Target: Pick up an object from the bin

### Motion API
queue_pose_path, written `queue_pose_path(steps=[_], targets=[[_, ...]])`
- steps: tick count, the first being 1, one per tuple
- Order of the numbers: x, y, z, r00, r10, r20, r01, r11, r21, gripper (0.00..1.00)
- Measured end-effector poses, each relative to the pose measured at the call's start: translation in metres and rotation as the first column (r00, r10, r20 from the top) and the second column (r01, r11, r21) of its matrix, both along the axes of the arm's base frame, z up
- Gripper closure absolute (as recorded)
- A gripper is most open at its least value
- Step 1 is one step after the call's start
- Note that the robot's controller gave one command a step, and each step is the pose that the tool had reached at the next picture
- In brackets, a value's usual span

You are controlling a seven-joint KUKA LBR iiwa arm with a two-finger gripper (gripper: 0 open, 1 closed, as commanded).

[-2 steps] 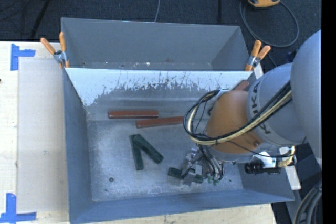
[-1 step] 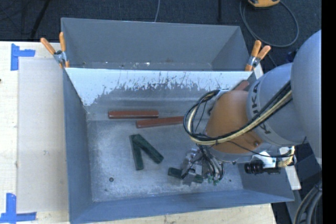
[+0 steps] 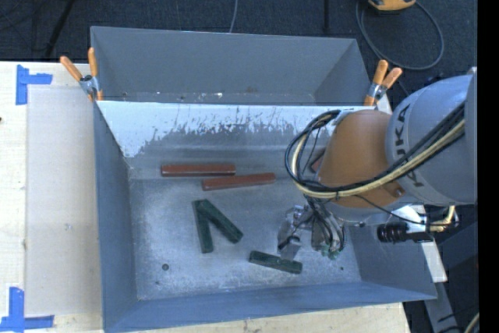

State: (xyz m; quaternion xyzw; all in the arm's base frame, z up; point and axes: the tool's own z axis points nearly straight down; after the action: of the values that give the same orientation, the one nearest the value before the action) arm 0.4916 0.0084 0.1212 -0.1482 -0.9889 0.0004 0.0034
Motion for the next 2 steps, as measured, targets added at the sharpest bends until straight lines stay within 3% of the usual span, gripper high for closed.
queue_pose_path(steps=[1, 2], targets=[[-0.0108, -0.0166, 0.0703, 1.0, -0.005, 0.006, 0.005, 1.0, -0.001, 0.0], [-0.0108, -0.0164, 0.0703, 1.0, -0.004, 0.006, 0.004, 1.0, -0.001, 0.0]])
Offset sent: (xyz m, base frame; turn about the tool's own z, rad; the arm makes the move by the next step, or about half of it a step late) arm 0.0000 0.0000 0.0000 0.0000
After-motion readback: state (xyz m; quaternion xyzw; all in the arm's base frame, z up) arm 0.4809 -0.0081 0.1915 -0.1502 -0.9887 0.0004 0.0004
